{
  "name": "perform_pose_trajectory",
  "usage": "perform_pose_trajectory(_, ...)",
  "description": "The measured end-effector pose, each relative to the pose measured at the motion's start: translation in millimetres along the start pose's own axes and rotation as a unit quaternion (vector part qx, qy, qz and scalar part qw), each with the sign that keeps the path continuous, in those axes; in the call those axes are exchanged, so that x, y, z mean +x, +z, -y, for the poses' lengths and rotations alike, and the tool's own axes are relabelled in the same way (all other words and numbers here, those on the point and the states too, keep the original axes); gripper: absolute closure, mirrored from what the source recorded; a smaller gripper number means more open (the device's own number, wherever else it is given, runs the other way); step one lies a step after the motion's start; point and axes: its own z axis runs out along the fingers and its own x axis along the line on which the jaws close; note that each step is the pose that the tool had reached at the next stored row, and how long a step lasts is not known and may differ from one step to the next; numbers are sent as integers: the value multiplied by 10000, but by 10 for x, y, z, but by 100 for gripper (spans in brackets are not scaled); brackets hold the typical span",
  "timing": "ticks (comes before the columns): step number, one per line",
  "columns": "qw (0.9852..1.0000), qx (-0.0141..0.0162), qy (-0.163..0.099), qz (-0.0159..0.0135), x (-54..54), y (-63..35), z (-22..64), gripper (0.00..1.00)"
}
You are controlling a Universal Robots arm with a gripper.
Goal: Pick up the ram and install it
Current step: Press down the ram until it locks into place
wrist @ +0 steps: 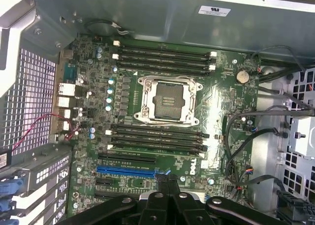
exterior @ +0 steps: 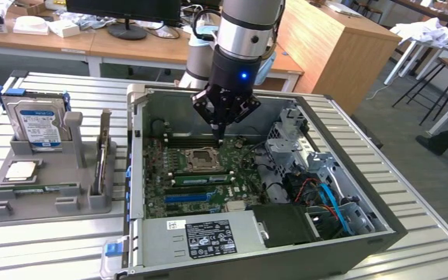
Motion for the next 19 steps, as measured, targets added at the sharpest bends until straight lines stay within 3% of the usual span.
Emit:
perform_pose_trajectory(11,9998,-3,194,-24,0,0,0,90)
perform_pose_trajectory(13,9997,-7,240,-46,-1,0,0,90)
perform_pose_trajectory(16,9996,-34,280,-102,0,1,0,90)
perform_pose_trajectory(19,9995,-35,285,-113,1,1,0,90)
